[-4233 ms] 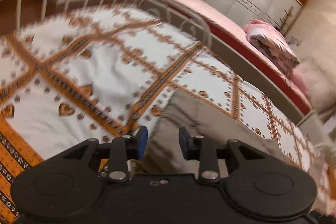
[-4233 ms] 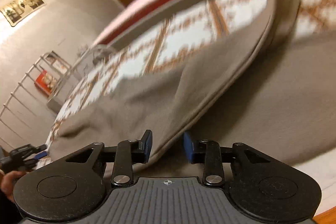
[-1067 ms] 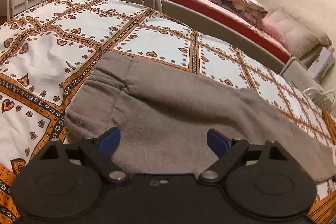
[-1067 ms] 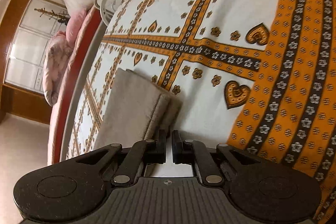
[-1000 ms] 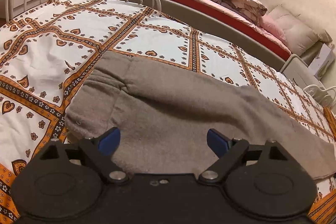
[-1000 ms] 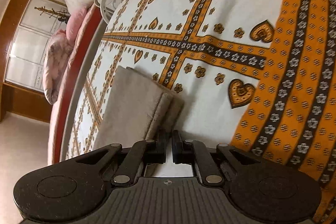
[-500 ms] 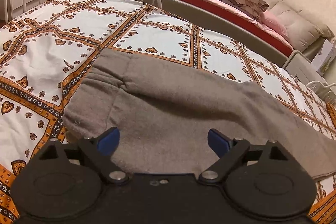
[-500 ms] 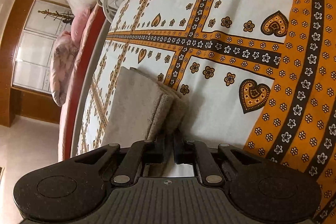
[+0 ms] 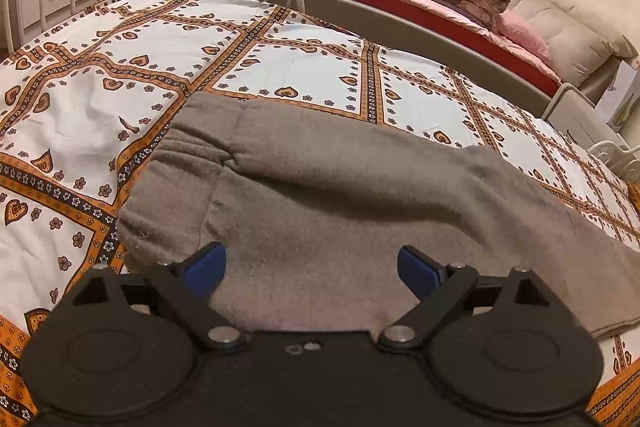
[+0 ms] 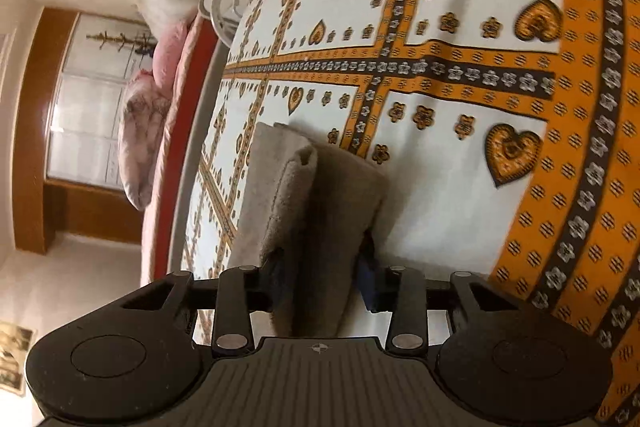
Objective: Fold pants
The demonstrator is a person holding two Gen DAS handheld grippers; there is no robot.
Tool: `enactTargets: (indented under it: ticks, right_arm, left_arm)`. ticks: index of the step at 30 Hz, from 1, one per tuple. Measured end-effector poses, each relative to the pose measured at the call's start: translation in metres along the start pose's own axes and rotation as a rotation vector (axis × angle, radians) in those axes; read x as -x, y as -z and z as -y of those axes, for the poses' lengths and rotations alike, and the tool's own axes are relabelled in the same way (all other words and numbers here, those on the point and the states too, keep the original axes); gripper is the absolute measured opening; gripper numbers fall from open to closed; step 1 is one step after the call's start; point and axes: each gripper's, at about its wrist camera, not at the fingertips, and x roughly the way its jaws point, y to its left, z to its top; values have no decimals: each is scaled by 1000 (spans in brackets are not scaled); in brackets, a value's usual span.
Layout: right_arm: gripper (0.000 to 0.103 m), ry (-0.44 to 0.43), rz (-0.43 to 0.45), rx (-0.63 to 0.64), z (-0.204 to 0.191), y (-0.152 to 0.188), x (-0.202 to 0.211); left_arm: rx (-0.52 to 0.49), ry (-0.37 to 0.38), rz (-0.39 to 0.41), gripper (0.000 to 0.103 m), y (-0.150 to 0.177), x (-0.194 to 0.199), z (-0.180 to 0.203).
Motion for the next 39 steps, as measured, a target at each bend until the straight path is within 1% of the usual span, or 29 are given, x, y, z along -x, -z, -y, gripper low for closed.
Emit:
enactTargets:
  ticks: [2,3,4,5,6,9,11,12,13,15,16,17,18,19,20,21,22,23,24,25,27,28,30,34,35,36,37,38,39]
  right_arm:
    - [38,2,-5,9,1,-1,0]
    - [31,5,-3,15,1,-1,1]
    - [13,17,-3,29,0,0,1]
    - [6,40,-8,53,-1,0,-1]
    - [5,60,-11,73,-4,1,-2]
    - [4,53,22,161,-18,4,3]
    - [4,-14,68,231,-35,9,14]
    - [4,-27,95,269,-42,12,21]
    - [4,3,123,319,-46,15,26]
    - [4,123,147,323,-40,13,23]
    - [4,185,138,300,-32,9,17]
    - [4,225,108,287,-26,8,8]
    - [4,230,82,285,-23,8,3]
    - [4,216,88,277,-23,8,5]
    - [5,201,103,263,-25,8,11]
    - [6,209,134,248,-25,9,18]
    - [6,246,194,234,-26,12,28]
    - [6,262,239,226,-27,12,39]
    - [6,231,260,216,-27,12,46]
    - [6,188,266,214,-28,12,51]
    - [6,168,277,255,-35,16,55]
    - [6,172,275,282,-38,18,54]
    - [6,161,245,300,-46,21,46]
    - [7,150,206,272,-47,25,31]
    - [7,142,200,267,-48,25,31]
    - [6,138,193,265,-51,25,28]
    - [6,135,185,268,-53,27,25]
    - [6,133,179,272,-55,28,23]
    - [7,133,172,277,-56,30,22]
  left_arm:
    - [2,1,0,87,0,0,-1]
    - [2,0,0,87,0,0,-1]
    - [2,-1,0,87,0,0,0]
    - [1,-1,-1,88,0,0,0]
    - [0,-1,-2,88,0,0,0]
    - [5,-3,-1,88,0,0,1]
    - [-1,-3,-2,88,0,0,1]
    - [-10,-3,-4,88,1,0,2]
    - [-22,-3,-8,88,1,0,3]
    - [-40,0,-14,88,2,-1,4]
    - [-42,4,-17,88,2,-1,3]
    - [-42,4,-20,88,2,-1,3]
    - [-42,5,-20,88,2,-1,3]
    - [-40,8,-19,88,2,0,3]
    - [-35,11,-13,83,1,3,1]
    - [-25,9,1,79,-1,6,-1]
    - [-4,13,24,74,-2,12,-5]
    - [27,23,59,73,-4,20,-11]
    - [55,23,93,73,-5,27,-17]
    - [79,-7,132,74,-6,34,-23]
    - [124,-59,188,73,-9,44,-36]
    - [156,-80,200,72,-9,47,-44]
    - [213,-80,182,71,-9,44,-56]
    - [280,-56,76,49,-7,22,-66]
    - [284,-55,68,41,-8,19,-66]
    - [286,-55,73,36,-8,18,-68]
    - [291,-53,76,27,-9,17,-70]
    - [290,-55,72,23,-10,15,-71]
    - [284,-57,67,24,-10,15,-71]
